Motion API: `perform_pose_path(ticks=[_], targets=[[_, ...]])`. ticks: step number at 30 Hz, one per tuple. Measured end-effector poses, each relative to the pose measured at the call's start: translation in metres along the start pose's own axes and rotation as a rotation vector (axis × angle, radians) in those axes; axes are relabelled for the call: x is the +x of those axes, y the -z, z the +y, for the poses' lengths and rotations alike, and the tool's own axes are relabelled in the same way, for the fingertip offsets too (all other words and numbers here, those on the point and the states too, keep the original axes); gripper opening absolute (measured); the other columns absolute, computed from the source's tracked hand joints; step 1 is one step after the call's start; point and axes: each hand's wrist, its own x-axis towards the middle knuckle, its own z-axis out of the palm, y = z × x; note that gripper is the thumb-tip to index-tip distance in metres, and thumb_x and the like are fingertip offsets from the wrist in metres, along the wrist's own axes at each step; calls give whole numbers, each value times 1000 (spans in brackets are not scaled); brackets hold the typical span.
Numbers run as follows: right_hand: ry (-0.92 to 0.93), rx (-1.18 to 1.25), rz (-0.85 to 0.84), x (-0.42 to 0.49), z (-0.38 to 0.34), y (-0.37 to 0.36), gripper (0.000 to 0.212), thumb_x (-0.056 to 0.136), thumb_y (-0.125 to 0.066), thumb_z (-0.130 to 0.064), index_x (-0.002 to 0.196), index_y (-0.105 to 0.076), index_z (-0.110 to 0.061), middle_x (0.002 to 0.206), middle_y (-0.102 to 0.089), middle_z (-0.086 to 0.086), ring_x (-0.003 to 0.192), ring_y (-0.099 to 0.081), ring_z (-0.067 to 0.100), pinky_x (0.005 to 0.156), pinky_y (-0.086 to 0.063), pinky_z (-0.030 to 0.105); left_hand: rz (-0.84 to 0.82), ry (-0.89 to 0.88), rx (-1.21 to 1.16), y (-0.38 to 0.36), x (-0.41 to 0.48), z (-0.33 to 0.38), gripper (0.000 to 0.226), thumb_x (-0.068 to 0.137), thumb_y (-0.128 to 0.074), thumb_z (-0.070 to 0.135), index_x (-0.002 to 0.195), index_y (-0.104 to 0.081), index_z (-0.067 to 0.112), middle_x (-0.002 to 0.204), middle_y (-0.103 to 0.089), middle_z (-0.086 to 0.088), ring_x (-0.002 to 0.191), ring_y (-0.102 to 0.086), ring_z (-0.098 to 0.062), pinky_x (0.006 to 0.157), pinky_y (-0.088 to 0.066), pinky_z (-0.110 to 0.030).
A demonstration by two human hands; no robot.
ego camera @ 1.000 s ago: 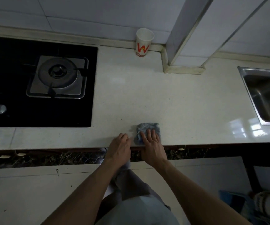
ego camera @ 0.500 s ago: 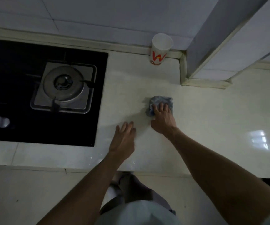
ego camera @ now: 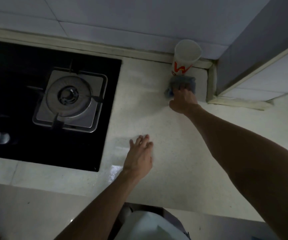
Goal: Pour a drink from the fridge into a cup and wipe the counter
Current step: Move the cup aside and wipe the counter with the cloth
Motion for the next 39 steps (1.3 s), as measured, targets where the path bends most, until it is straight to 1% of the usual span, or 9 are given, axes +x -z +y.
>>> perform_pose_path(ticks=[7,12,15,18,23,26,30,34,39], targets=[[3,25,6,7,3,2,66,83,-58,-18,144,-36,-9,134,-50,19,120,-48,37,101,-46,41,-14,-29,-52,1,-3,-5,56,96,-46,20,150,-31,14,162,-13,-7,149,-13,-26,120,-20,-47],[-4,34,12,-7,-1,-1,70,83,-61,-20,146,-33,-11,140,-44,19,124,-44,39,103,-44,43,-24,-42,-24,0,-3,-5,57,95,-46,19,150,-29,14,162,-12,-8,149,-13,-27,120,-19,-49],[4,12,32,-28,-8,-13,72,79,-61,-20,145,-35,-13,143,-42,20,130,-39,39,112,-35,46,-38,-75,-36,-1,-6,-9,58,97,-45,19,152,-25,14,163,-7,-8,150,-7,-28,121,-15,-49],[40,-19,37,-50,-18,-28,81,76,-60,-24,149,-27,-15,151,-31,20,140,-26,38,118,-23,47,-13,-136,-23,-6,-10,-19,56,97,-43,19,151,-27,14,163,-7,-7,150,-7,-26,121,-14,-47],[42,-49,15,-105,-48,-52,82,83,-55,-23,155,-15,-15,160,-12,20,148,-7,38,123,-9,45,-1,-181,45,-22,-41,-32,59,93,-41,21,149,-29,12,162,-13,-9,149,-15,-25,118,-18,-47],[44,-53,-2,-148,-69,-66,79,88,-53,-20,155,-12,-14,161,-7,20,149,-3,38,123,-5,45,19,-179,109,-39,-74,-39,59,92,-40,23,148,-31,9,161,-16,-11,147,-20,-27,117,-20,-48],[32,-42,-18,-210,-94,-95,77,90,-50,-19,156,-10,-15,162,-4,20,149,-1,38,123,-6,47,96,-175,59,-53,-115,-50,55,87,-50,19,139,-45,4,152,-37,-17,138,-38,-30,114,-31,-44],[21,-38,-53,-270,-114,-125,80,89,-49,-19,156,-5,-15,162,1,20,149,4,37,122,1,44,101,-181,49,-63,-147,-60,57,92,-46,20,145,-32,6,156,-27,-11,141,-28,-25,117,-22,-36],[-44,-72,-90,-325,-134,-149,79,94,-46,-31,156,1,-13,161,3,23,149,5,39,122,2,43,112,-155,12,-79,-173,-69,51,93,-46,24,141,-39,8,156,-25,-9,143,-25,-23,117,-23,-36]])
